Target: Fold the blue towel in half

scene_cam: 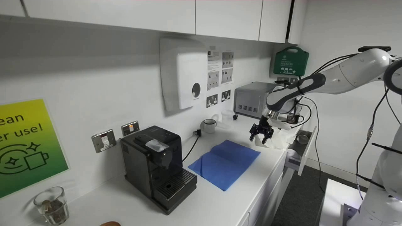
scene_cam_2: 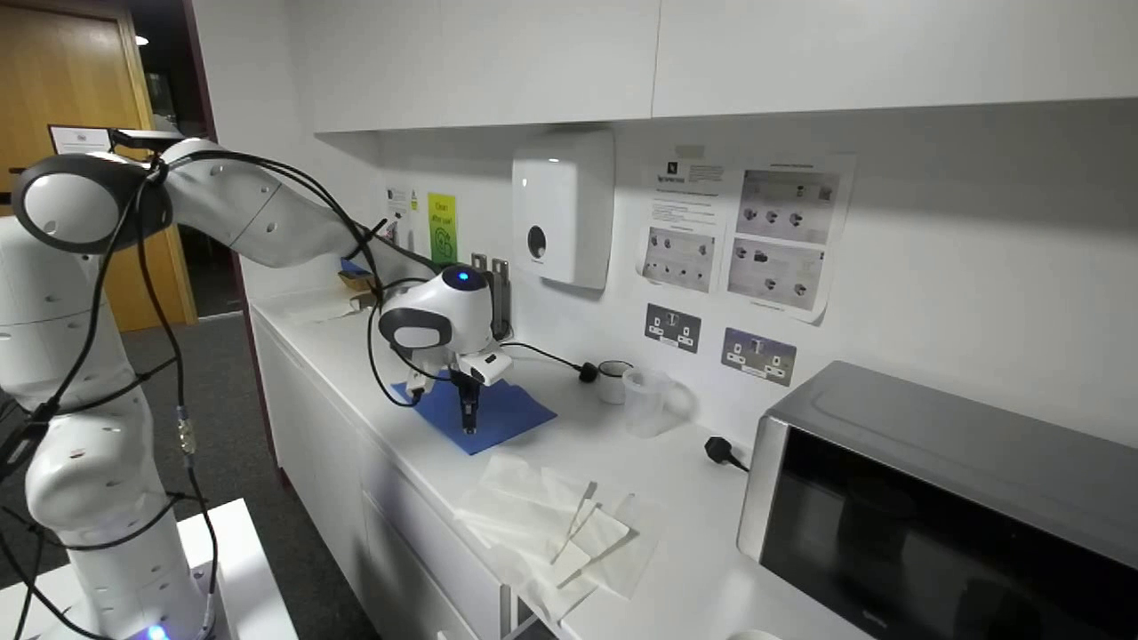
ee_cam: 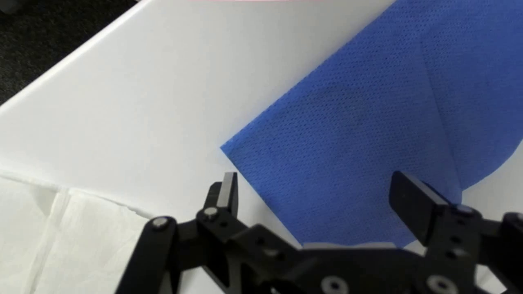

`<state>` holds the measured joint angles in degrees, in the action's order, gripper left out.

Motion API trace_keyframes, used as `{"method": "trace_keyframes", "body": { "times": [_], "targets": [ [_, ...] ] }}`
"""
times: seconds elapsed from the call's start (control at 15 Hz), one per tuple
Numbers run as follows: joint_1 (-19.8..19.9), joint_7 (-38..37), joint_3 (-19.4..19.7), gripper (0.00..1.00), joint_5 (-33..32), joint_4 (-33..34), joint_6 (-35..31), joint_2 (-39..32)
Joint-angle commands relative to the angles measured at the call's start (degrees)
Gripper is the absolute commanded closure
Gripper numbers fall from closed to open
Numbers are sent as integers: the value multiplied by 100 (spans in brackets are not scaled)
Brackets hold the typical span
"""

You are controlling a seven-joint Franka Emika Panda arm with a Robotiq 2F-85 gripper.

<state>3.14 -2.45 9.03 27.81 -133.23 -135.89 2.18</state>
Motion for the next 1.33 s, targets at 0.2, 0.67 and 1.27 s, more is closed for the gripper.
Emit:
{"method": "trace_keyframes", "body": {
  "times": [0.2, 0.67, 1.27],
  "targets": [
    [94, -7, -114, 0, -8, 6, 15, 10],
    [93, -22, -116, 0, 12, 2, 21, 3],
    [193, 165, -50, 0, 130, -165, -51, 8]
  ]
}}
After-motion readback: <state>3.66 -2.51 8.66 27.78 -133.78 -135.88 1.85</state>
